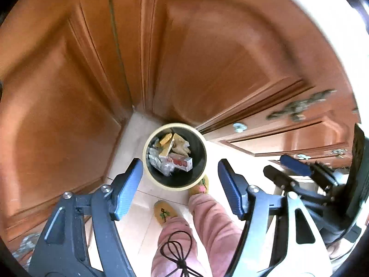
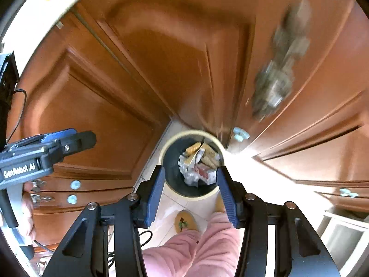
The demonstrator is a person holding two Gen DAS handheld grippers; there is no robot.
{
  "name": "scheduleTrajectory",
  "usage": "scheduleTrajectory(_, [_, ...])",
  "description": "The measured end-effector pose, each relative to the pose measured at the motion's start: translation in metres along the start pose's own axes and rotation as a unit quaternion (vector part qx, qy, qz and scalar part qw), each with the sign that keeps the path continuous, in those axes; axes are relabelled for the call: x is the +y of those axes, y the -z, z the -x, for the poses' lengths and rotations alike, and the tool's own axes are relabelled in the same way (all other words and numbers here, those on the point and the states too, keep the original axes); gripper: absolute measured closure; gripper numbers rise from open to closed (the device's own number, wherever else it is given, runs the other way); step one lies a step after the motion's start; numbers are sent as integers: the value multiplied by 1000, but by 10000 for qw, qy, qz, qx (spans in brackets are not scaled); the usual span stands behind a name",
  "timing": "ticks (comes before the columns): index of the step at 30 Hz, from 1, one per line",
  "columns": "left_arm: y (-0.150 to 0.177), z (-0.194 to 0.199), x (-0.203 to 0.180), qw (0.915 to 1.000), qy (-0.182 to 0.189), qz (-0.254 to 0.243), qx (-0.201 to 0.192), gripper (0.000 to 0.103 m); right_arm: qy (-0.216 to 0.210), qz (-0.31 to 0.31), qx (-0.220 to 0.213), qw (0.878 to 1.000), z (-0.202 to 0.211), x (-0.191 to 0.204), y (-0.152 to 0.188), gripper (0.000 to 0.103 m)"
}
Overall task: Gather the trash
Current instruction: 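Raise both open tools back toward the counter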
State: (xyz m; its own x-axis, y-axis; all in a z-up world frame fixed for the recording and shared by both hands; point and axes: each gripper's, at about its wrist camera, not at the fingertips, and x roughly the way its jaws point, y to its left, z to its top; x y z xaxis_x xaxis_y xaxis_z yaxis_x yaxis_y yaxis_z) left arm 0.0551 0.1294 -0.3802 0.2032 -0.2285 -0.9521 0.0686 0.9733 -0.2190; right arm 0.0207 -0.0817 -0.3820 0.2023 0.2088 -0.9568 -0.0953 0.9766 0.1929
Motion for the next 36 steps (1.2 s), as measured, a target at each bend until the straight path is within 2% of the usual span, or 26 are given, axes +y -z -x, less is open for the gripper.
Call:
scheduleTrajectory(5, [-10, 70, -23, 9993, -34, -263, -251, 39, 1, 3, -321, 9995, 79, 9, -17, 55])
scheduleTrajectory(7, [-14, 97, -33, 9982, -34, -424, -411, 39, 43, 11, -496, 9988, 110, 15, -24, 49])
scheduleTrajectory(13, [-25, 165, -58, 9922, -81, -844, -910, 38, 90, 105, -1083, 9940, 192, 31, -38, 46])
scheduleTrajectory(20, [-41, 232, -86, 9781, -13, -1390, -1549, 38, 268, 166, -1686, 9852, 269, 36, -58, 40])
scheduleTrajectory(28, [-70, 280, -116, 9619, -39, -1901, -1963, 38, 333, -37, -2105, 9770, 339, 30, -86, 35])
scheduleTrajectory(33, [-100, 309, -141, 9496, -215, -2233, -2192, 38, 319, -110, -2224, 9744, 378, 23, -119, 33])
scheduleTrajectory(36, [-121, 323, -159, 9417, -317, -2426, -2311, 37, 232, -270, -2248, 9737, 396, 13, -151, 32])
